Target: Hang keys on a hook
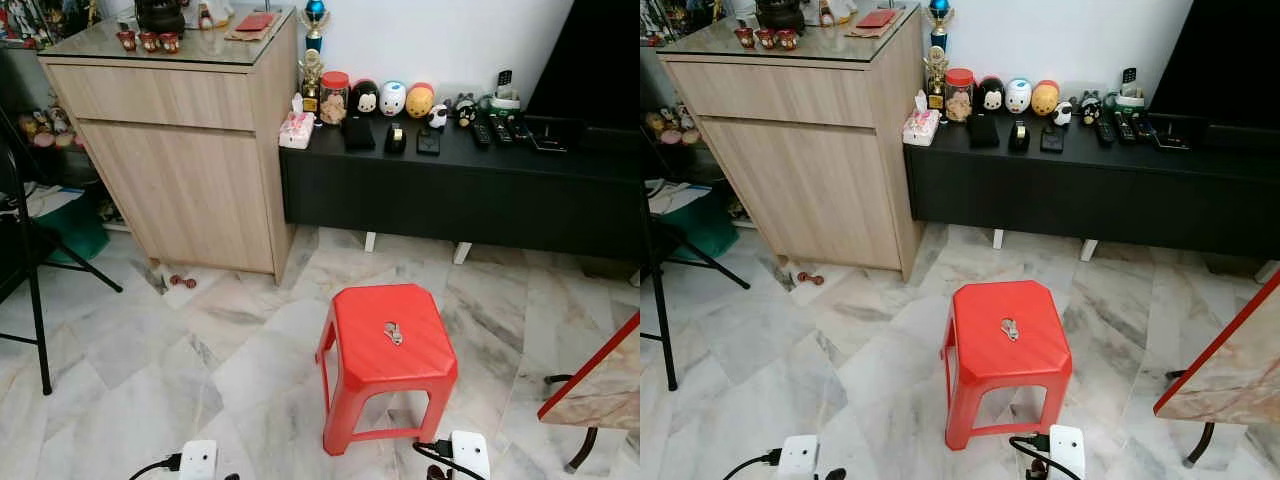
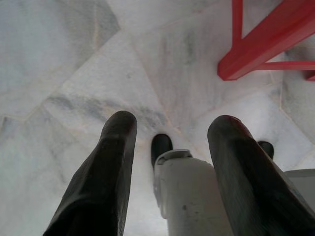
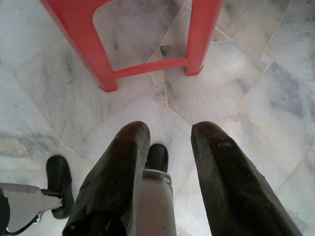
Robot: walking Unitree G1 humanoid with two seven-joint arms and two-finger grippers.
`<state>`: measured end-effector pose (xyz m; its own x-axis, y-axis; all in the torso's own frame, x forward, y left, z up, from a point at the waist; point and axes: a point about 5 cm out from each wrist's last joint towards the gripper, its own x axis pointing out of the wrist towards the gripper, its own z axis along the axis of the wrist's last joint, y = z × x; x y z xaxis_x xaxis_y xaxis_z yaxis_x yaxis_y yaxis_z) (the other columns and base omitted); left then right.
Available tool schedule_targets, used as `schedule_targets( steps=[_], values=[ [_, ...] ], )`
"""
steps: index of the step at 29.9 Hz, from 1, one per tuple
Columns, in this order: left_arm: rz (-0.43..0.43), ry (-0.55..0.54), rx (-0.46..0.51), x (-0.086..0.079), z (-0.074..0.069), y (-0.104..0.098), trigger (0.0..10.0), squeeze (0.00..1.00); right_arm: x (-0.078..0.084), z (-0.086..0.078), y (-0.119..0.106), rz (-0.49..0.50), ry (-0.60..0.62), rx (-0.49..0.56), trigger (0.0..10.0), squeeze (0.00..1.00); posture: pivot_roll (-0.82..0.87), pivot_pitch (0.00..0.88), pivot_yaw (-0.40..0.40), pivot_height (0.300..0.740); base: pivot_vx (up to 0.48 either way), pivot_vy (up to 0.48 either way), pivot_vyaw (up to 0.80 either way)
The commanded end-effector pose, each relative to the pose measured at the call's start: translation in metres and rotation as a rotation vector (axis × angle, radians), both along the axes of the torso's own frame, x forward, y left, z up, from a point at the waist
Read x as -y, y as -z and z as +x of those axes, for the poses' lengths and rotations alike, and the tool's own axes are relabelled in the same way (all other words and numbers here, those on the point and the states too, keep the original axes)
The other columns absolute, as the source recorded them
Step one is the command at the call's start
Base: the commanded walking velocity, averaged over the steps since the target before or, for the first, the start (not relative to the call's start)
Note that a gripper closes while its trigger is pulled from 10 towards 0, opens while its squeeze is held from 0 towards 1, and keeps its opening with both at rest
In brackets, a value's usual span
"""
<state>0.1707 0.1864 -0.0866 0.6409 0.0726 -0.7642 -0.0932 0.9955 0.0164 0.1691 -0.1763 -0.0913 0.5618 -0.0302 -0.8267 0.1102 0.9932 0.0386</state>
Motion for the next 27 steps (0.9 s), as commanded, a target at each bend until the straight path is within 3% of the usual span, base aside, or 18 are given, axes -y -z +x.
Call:
schedule_targets(
  steps=[1, 7, 16, 27],
  values=[
    [0.01, -0.007, -0.034, -0.006, -0.008, 0.003, 10.0, 0.0, 0.0, -0.002, 0.001, -0.005, -0.012, -0.004, 10.0, 0.0, 0.16, 0.005, -0.027, 0.74, 0.0, 0.0, 0.0],
    [0.014, -0.009, -0.036, -0.01, -0.01, 0.003, 10.0, 0.0, 0.001, -0.002, 0.001, -0.006, -0.004, -0.002, 10.0, 0.0, 0.16, 0.002, -0.027, 0.74, 0.04, 0.0, 0.58],
    [0.01, -0.01, -0.031, -0.011, -0.01, 0.003, 10.0, 0.0, 0.0, -0.002, 0.001, 0.0, -0.01, -0.005, 10.0, 0.0, 0.17, 0.0, -0.025, 0.74, 0.138, 0.0, 0.0],
    [0.017, -0.02, -0.004, -0.03, -0.009, -0.001, 10.0, 0.0, -0.002, -0.002, 0.001, -0.002, -0.023, -0.003, 10.0, 0.0, 0.17, 0.0, -0.021, 0.74, 0.289, 0.0, 0.0]
  ],
)
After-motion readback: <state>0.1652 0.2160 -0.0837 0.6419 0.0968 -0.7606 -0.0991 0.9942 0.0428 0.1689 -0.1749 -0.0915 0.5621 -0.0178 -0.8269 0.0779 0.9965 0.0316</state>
